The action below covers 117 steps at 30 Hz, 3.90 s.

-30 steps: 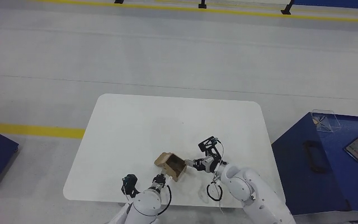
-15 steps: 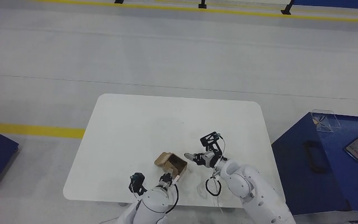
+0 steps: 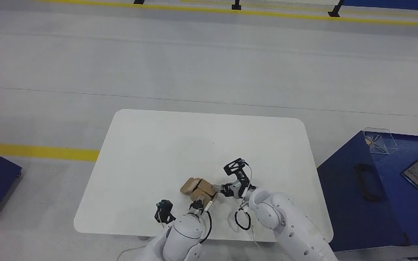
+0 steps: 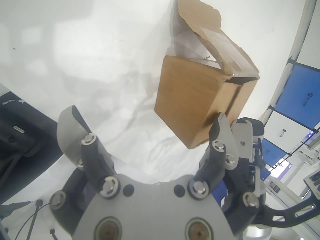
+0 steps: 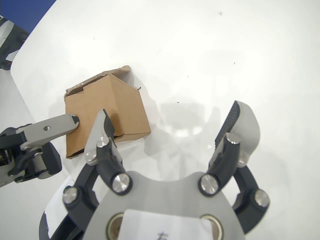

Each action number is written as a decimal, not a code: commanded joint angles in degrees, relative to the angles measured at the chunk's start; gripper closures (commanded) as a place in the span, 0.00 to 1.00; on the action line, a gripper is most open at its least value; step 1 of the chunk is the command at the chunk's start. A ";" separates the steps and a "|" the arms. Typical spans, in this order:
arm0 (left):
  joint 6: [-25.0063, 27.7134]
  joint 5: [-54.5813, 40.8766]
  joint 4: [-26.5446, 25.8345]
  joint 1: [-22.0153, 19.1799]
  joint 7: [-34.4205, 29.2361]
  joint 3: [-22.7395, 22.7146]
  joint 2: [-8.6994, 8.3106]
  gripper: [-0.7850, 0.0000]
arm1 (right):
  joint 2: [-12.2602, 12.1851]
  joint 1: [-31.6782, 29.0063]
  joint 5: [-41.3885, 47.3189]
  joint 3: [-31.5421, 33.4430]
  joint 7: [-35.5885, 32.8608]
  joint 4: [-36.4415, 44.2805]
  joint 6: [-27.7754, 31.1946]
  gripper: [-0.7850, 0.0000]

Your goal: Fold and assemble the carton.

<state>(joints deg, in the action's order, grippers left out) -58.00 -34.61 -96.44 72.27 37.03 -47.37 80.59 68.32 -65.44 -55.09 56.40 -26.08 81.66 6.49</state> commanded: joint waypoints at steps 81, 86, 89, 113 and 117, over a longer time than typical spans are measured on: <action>72.49 10.02 -8.53 29.87 -36.46 -15.49 -2.15 0.00 | 4.83 0.55 -8.56 -2.34 15.89 4.97 -19.04 0.00; 85.52 10.08 -4.42 28.56 -28.59 -14.55 -1.03 0.00 | 5.00 0.80 -10.20 -3.47 15.02 4.89 -14.05 0.00; 91.57 9.58 0.96 27.04 -25.07 -13.52 -0.22 0.00 | 5.42 1.01 -13.14 -5.30 15.57 3.53 -13.86 0.00; 94.87 8.22 24.55 10.48 -8.11 -7.80 6.07 0.00 | 8.87 4.87 -16.38 -9.64 16.02 -6.67 -11.51 0.00; 96.19 8.19 25.98 9.97 -8.04 -8.06 6.63 0.00 | 9.30 5.37 -16.92 -9.89 15.44 -7.56 -11.16 0.00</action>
<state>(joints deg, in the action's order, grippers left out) 37.61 -26.73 -70.86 82.29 28.78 -55.28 87.12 77.53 -60.17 -71.93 46.56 -10.51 74.29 -4.71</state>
